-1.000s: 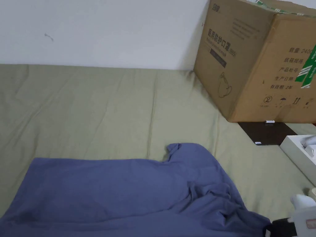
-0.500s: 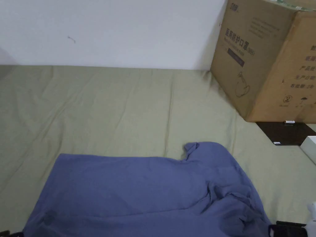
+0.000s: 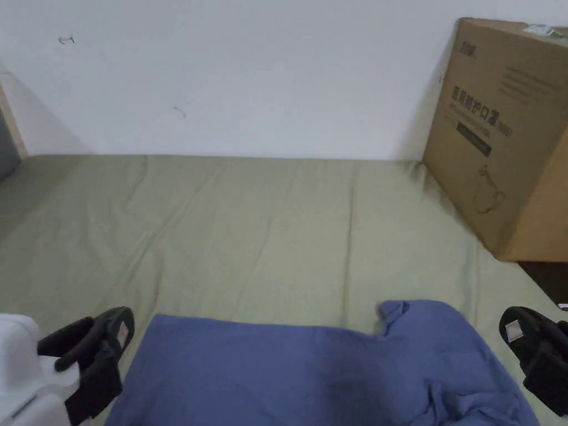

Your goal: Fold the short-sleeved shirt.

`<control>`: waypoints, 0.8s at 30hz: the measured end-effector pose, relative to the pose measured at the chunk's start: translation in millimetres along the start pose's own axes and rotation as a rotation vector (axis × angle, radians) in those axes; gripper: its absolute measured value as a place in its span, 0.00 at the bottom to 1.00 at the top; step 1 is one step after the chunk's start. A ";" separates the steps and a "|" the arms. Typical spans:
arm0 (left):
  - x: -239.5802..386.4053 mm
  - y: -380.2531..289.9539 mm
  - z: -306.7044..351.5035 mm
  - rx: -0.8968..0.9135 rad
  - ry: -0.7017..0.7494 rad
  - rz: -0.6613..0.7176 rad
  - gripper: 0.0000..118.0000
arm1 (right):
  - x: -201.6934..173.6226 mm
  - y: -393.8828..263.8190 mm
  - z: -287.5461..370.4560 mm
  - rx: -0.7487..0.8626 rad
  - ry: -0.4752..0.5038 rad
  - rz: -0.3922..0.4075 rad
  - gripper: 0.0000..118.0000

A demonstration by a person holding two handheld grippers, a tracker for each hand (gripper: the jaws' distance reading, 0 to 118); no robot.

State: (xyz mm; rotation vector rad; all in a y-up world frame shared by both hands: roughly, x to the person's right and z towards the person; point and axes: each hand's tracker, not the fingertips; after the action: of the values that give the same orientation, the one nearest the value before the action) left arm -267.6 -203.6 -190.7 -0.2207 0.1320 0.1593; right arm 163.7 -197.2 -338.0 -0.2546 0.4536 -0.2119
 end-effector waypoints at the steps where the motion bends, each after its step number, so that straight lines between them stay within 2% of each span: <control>1: -5.6 7.9 -11.6 -0.019 -0.004 0.018 0.01 | -3.2 5.9 -8.1 -0.022 0.045 -0.034 0.06; 2: -15.6 13.7 -29.4 -0.069 -0.044 0.061 0.01 | -4.6 10.2 -15.3 -0.050 0.072 -0.052 0.06; 4: -43.2 23.6 -71.5 -0.175 -0.036 0.093 0.01 | -4.9 16.7 -26.9 -0.043 0.071 -0.039 0.06; 8: -115.9 8.0 -199.7 -0.686 -0.087 0.095 0.01 | -2.8 17.4 -51.9 -0.094 0.125 -0.001 0.06; 10: -133.2 -13.9 -243.8 -0.763 0.011 0.057 0.01 | -0.5 10.7 -63.4 -0.145 0.117 0.001 0.06; 11: -144.7 -26.4 -264.4 -0.778 0.007 0.059 0.08 | 4.5 4.8 -69.5 -0.173 0.110 -0.001 0.06; 12: -151.8 -35.9 -281.0 -0.798 0.009 0.060 0.29 | 7.1 0.2 -74.5 -0.196 0.106 -0.002 0.06; 14: -158.7 -56.4 -306.0 -0.832 0.049 0.052 1.00 | 11.2 -9.7 -83.3 -0.249 0.094 -0.007 0.06; 16: -165.8 -66.3 -324.0 -0.816 0.063 0.068 0.93 | 11.0 -17.4 -87.2 -0.284 0.079 0.000 0.06; 19: -171.0 -88.5 -339.2 -0.877 0.118 0.053 0.94 | 15.7 -27.1 -93.7 -0.336 0.073 -0.001 0.06; 20: -171.8 -95.9 -344.4 -0.891 0.123 0.049 0.98 | 16.7 -30.1 -96.3 -0.355 0.070 0.000 0.06; 22: -173.0 -112.9 -355.9 -0.905 0.076 0.036 1.00 | 17.6 -34.9 -101.0 -0.378 0.063 0.004 0.06; 24: -159.9 -116.0 -353.7 -0.874 0.103 -0.075 1.00 | 20.0 -38.9 -104.7 -0.399 0.059 0.003 0.06</control>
State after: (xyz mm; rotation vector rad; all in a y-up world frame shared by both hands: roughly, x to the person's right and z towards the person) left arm -444.0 -418.7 -485.3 -1.1049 0.1504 0.1224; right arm 127.9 -259.5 -425.7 -0.6396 0.5536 -0.1245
